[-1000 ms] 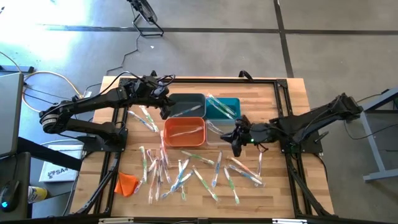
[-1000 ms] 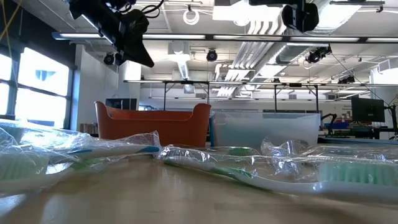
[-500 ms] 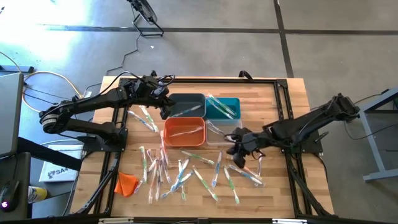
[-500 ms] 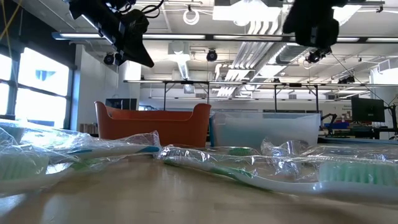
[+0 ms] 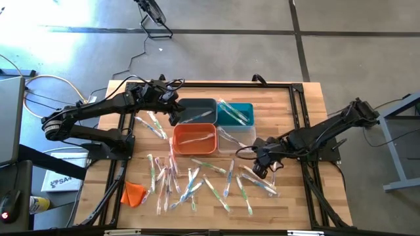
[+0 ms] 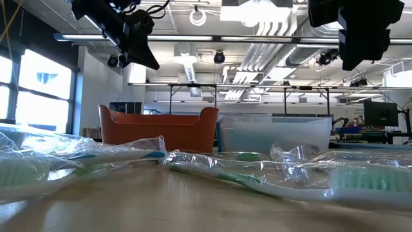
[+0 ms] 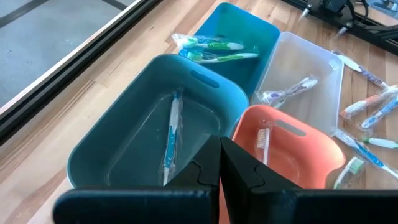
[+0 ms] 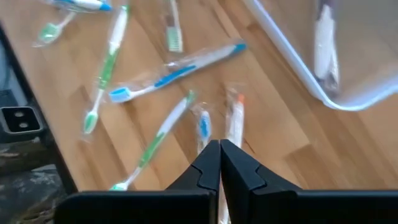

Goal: Pick & Place Toothbrushes
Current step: Put the orange toothbrush into the orange bin

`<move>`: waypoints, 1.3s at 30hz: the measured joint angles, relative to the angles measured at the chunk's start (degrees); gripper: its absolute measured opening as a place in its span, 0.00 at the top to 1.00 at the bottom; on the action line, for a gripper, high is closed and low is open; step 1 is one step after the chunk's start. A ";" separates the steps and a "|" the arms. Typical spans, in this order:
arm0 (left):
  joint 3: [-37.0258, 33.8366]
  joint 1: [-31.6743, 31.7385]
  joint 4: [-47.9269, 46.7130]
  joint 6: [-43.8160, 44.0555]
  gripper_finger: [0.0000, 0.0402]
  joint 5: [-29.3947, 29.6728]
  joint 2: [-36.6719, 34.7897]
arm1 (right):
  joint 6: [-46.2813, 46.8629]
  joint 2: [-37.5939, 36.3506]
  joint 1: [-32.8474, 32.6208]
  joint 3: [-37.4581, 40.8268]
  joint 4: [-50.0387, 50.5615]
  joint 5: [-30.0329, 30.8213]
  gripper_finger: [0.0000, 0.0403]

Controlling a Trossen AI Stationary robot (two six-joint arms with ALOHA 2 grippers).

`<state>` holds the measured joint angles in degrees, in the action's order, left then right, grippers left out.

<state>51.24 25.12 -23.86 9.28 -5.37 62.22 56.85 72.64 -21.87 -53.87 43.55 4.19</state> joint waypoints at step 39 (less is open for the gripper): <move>0.00 0.00 -0.31 0.00 1.00 0.09 0.00 | 5.03 21.62 -2.15 0.03 -7.90 -2.11 0.70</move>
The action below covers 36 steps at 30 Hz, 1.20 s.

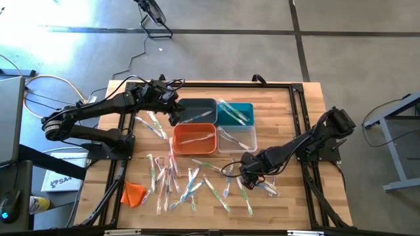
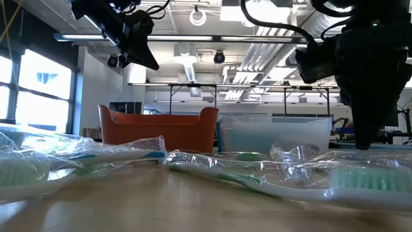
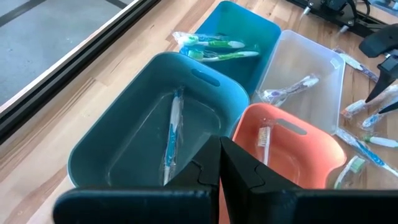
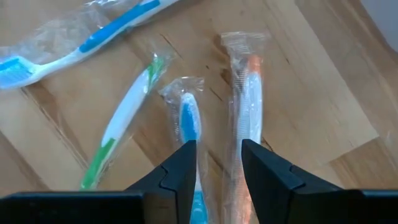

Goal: Pick & Place Toothbrushes
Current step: Put the orange toothbrush into the orange bin

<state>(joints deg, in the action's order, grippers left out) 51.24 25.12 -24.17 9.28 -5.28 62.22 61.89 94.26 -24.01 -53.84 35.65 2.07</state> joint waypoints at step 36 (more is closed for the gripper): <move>0.00 0.00 0.02 0.00 1.00 -0.02 0.00 | 1.36 -0.04 -0.01 1.85 -1.76 0.99 0.70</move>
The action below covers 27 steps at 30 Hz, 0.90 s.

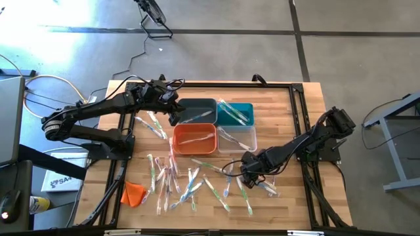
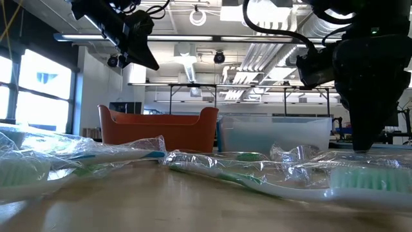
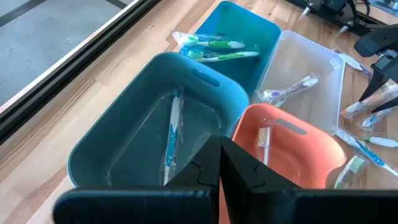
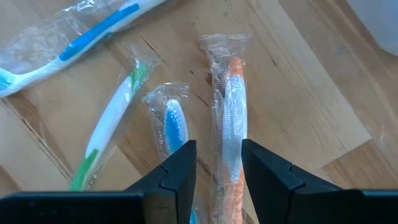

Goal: Pick & Place Toothbrushes
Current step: Put the orange toothbrush into the orange bin

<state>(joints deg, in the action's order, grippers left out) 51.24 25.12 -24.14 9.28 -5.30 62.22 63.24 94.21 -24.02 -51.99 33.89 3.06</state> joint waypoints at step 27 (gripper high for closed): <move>0.00 0.00 -0.01 0.02 1.00 -0.01 0.02 | 3.57 4.90 -1.87 -0.16 0.96 -1.22 0.70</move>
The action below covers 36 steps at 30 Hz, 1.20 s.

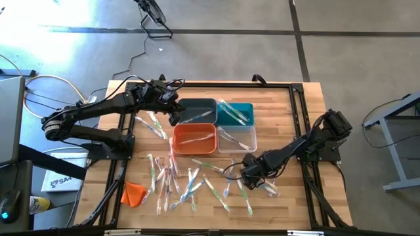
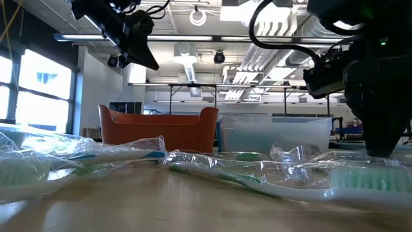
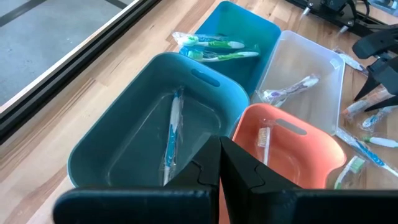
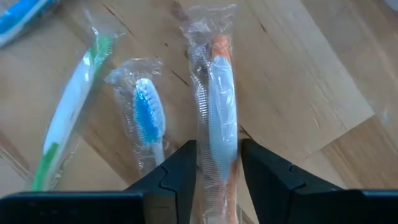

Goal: Pick & Place Toothbrushes
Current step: Put the orange toothbrush into the orange bin

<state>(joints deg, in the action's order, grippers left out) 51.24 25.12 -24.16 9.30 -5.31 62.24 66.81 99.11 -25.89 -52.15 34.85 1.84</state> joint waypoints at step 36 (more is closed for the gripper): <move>0.00 -0.02 0.66 -0.02 1.00 0.00 0.00 | -5.98 -19.57 1.87 0.27 2.87 8.72 0.96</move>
<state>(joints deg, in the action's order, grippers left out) 51.24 25.10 -23.49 9.28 -5.31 62.24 60.83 79.54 -24.02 -51.88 37.72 10.57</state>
